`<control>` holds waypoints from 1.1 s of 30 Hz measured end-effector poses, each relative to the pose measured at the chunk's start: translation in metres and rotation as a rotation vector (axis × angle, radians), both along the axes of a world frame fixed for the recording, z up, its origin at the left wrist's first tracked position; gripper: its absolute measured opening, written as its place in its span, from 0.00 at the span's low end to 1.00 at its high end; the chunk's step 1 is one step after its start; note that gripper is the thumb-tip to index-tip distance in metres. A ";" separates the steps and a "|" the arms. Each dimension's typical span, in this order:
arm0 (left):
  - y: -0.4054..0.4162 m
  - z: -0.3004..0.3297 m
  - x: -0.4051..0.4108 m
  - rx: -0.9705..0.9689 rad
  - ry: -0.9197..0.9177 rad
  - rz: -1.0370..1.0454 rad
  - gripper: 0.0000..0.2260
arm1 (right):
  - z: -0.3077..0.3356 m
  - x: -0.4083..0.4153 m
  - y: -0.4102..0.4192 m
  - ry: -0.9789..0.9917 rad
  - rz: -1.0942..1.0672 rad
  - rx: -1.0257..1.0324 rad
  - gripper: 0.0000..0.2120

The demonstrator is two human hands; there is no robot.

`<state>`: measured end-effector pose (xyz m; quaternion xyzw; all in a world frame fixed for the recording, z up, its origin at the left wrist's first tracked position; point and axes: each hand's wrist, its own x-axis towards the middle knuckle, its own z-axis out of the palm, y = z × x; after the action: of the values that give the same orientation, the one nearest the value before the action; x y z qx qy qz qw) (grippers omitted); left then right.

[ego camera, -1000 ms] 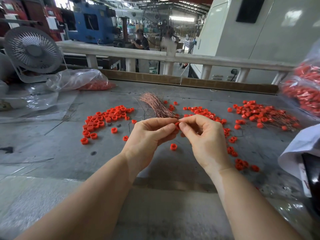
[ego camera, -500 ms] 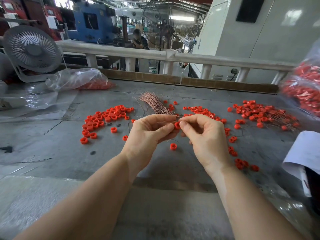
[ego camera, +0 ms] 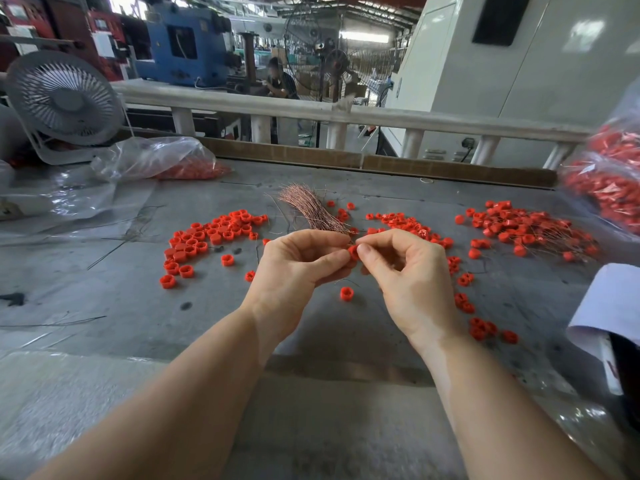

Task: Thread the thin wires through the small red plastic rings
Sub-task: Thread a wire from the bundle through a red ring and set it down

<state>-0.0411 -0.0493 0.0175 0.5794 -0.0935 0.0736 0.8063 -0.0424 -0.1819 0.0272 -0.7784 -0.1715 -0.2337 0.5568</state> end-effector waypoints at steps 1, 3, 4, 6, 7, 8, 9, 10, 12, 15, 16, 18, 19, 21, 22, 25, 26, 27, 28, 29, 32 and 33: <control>0.000 0.000 0.000 0.006 -0.004 0.001 0.08 | 0.000 0.000 0.000 0.002 0.002 0.001 0.10; 0.001 -0.001 0.000 0.020 -0.016 0.008 0.08 | 0.000 0.000 0.001 0.010 0.010 0.008 0.09; 0.001 -0.001 0.000 0.028 -0.025 0.014 0.08 | 0.000 0.000 0.001 0.017 0.017 0.015 0.08; 0.002 -0.001 0.000 0.043 -0.043 0.025 0.08 | 0.000 0.000 0.001 0.028 0.030 0.029 0.08; 0.002 -0.001 0.000 0.047 -0.049 0.028 0.08 | 0.000 0.000 0.001 0.032 0.036 0.038 0.08; 0.002 -0.001 0.000 0.049 -0.053 0.030 0.08 | 0.000 0.000 0.001 0.035 0.043 0.047 0.08; 0.002 -0.001 0.000 0.051 -0.057 0.033 0.08 | 0.000 0.000 0.000 0.037 0.049 0.053 0.09; 0.002 -0.001 0.000 0.053 -0.062 0.036 0.09 | 0.000 0.000 0.000 0.037 0.053 0.055 0.09; 0.002 0.000 0.000 0.057 -0.071 0.038 0.08 | -0.001 0.001 0.000 0.032 0.056 0.053 0.10; 0.001 -0.001 -0.001 0.045 -0.072 0.029 0.07 | -0.002 0.002 0.000 0.032 0.059 0.064 0.10; 0.001 -0.001 -0.001 0.034 -0.068 0.021 0.06 | -0.002 0.003 -0.001 0.032 0.060 0.070 0.10; 0.000 0.000 -0.001 0.000 -0.060 -0.004 0.07 | -0.002 0.004 -0.001 0.038 0.067 0.095 0.10; 0.000 0.000 -0.001 -0.011 -0.056 -0.017 0.08 | -0.002 0.004 -0.002 0.044 0.073 0.113 0.10; 0.000 0.001 -0.002 0.001 -0.058 -0.019 0.09 | -0.003 0.005 -0.003 0.062 0.090 0.145 0.10; 0.000 0.001 -0.002 0.019 -0.062 -0.009 0.09 | -0.003 0.005 -0.003 0.073 0.100 0.159 0.10; 0.001 0.001 -0.002 0.068 -0.071 0.015 0.12 | -0.003 0.005 -0.002 0.106 0.132 0.193 0.09; 0.001 0.001 -0.002 0.076 -0.073 0.016 0.11 | -0.003 0.005 -0.002 0.116 0.138 0.200 0.09; 0.001 0.001 -0.002 0.080 -0.074 0.013 0.11 | -0.003 0.005 -0.002 0.127 0.143 0.206 0.09; 0.001 0.001 -0.003 0.081 -0.073 0.009 0.11 | -0.002 0.005 -0.002 0.138 0.147 0.213 0.09; 0.001 0.002 -0.003 0.080 -0.071 0.005 0.10 | -0.002 0.004 -0.003 0.149 0.152 0.218 0.09; -0.001 0.003 -0.004 0.082 -0.063 -0.003 0.09 | -0.001 0.003 -0.003 0.180 0.174 0.229 0.09; -0.001 0.003 -0.005 0.085 -0.061 -0.002 0.10 | 0.000 0.003 -0.003 0.190 0.187 0.243 0.09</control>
<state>-0.0459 -0.0503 0.0205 0.6107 -0.1220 0.0864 0.7777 -0.0395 -0.1847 0.0269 -0.7047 -0.1603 -0.1253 0.6798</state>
